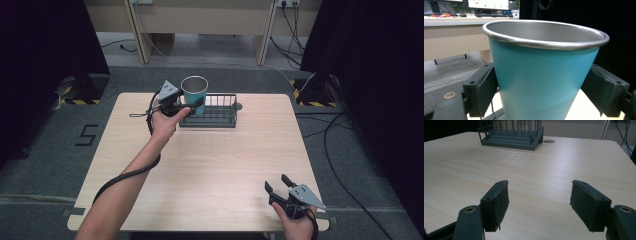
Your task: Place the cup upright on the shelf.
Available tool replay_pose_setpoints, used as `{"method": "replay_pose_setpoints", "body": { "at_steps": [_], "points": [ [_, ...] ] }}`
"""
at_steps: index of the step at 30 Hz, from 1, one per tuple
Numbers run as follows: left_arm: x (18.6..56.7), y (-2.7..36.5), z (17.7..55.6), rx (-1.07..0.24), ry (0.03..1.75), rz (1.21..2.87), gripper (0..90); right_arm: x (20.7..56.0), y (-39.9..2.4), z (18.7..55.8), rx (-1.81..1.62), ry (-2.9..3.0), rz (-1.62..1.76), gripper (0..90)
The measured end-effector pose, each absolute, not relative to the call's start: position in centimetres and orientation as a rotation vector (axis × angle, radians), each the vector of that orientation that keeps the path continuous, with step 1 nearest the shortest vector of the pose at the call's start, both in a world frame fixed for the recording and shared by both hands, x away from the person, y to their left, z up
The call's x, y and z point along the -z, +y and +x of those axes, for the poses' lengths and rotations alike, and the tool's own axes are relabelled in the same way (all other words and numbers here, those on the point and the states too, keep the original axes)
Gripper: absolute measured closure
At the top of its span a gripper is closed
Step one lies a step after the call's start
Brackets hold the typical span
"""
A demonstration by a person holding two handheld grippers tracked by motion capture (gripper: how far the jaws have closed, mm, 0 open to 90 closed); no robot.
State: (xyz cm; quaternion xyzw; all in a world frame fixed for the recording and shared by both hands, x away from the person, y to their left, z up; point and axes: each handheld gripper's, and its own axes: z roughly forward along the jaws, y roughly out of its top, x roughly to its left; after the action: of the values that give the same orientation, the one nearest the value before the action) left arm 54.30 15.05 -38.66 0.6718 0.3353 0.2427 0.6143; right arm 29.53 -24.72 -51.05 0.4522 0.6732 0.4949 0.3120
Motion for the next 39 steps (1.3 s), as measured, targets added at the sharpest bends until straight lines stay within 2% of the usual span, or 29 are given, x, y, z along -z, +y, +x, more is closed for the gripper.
{"method": "replay_pose_setpoints", "body": {
  "at_steps": [24,39],
  "points": [
    [40.8,12.4,59.3,-0.582,0.870,1.572,16.1,51.1,-24.9,29.6,-1.321,1.775,1.198,31.6],
    [41.8,11.5,60.5,-0.613,0.912,1.578,16.0,51.1,-25.0,29.6,-1.331,1.777,1.198,31.7]
  ]
}}
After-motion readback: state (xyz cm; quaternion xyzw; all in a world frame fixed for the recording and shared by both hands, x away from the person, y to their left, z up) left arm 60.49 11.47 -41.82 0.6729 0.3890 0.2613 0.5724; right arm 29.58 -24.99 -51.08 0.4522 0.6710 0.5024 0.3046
